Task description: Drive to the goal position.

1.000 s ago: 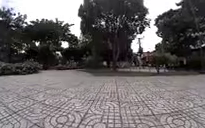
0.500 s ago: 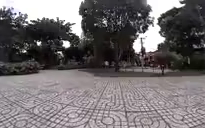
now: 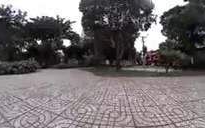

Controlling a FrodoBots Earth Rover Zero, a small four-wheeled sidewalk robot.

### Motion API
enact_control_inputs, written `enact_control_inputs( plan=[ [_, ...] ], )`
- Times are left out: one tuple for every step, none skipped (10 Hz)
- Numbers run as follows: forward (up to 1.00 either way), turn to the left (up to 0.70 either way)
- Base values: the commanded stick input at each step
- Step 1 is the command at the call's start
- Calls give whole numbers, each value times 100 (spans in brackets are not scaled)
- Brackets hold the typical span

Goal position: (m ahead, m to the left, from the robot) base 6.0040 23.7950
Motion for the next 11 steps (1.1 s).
enact_control_inputs(
  plan=[
    [70, 0],
    [70, 0],
    [70, 0],
    [70, 0],
    [70, 0],
    [70, 0],
    [70, 0],
    [70, 0],
    [70, 0],
    [70, 0],
    [70, 0]
  ],
)
